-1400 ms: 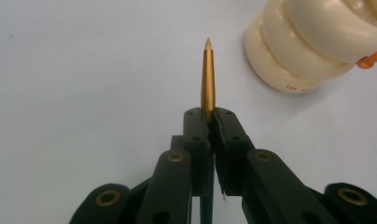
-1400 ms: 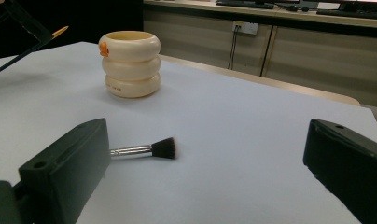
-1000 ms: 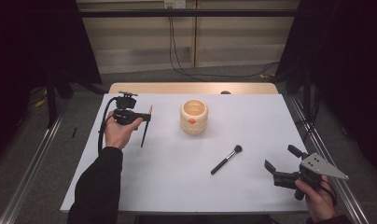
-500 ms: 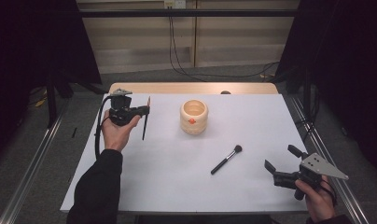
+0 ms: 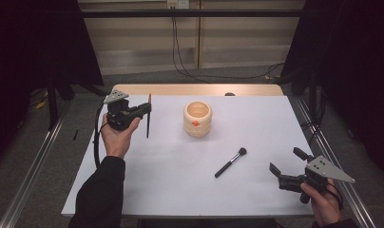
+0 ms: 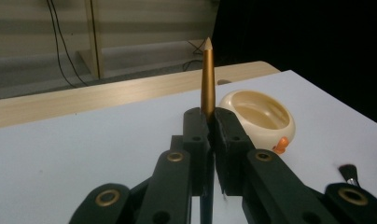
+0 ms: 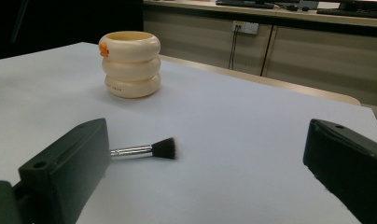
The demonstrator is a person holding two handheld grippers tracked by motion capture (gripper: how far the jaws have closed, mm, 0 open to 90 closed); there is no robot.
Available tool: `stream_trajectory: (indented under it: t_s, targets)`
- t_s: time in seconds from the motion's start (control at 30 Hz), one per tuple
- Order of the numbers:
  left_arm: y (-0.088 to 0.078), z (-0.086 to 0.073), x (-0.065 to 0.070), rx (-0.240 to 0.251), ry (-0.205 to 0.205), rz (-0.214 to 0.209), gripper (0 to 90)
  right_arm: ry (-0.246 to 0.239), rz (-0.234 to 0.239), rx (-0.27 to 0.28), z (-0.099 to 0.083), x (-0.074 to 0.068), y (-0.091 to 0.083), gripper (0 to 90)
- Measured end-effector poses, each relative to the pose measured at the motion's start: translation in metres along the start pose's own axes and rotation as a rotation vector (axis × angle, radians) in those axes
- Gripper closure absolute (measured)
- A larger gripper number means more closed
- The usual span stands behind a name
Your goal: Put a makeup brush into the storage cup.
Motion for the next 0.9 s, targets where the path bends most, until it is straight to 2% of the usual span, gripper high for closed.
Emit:
stream_trajectory:
  t_s: [0.17,0.2,0.3,0.33,0.5,0.57,0.6,0.67,0.77,0.9]
  targets:
    - [-0.005,0.000,0.003,0.057,0.005,-0.008,84.0,0.000,0.002,-0.002,0.000,0.000,0.000,0.0]
    - [-0.006,0.000,0.004,0.059,0.009,0.002,84.0,0.001,0.002,-0.002,0.000,0.000,0.000,0.0]
    - [-0.011,0.000,0.003,0.084,0.010,-0.005,84.0,-0.001,0.001,-0.001,0.000,0.000,0.000,0.0]
    - [-0.012,0.000,0.004,0.096,0.001,-0.006,84.0,0.000,-0.001,0.000,0.000,0.000,0.000,0.0]
    - [-0.018,-0.002,0.006,0.113,0.010,-0.006,84.0,0.001,0.002,-0.002,0.000,0.000,0.000,0.0]
    - [-0.021,-0.003,0.006,0.126,0.007,-0.023,83.9,0.003,0.003,-0.003,0.000,0.000,0.000,0.0]
    - [-0.021,-0.003,0.006,0.136,-0.002,-0.009,84.0,0.001,0.002,-0.001,0.000,0.000,0.000,0.0]
    - [-0.023,-0.004,0.007,0.151,-0.010,-0.023,84.0,0.000,0.002,-0.001,0.000,0.000,0.000,0.0]
    - [-0.027,-0.005,0.012,0.173,0.006,-0.019,84.0,0.001,-0.002,0.001,0.000,0.000,0.000,0.0]
    - [-0.031,-0.003,0.015,0.197,-0.001,-0.054,84.0,0.004,-0.003,-0.001,0.000,0.000,0.000,0.0]
Point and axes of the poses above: each handheld gripper's, and its own axes: y roughly forward along the jaws, z roughly out of its top, x roughly to its right, the point moved 1 cm from there along y, roughly forward along the jaws, and after that the axes turned 3 degrees about -x, right-handed, at the moved point
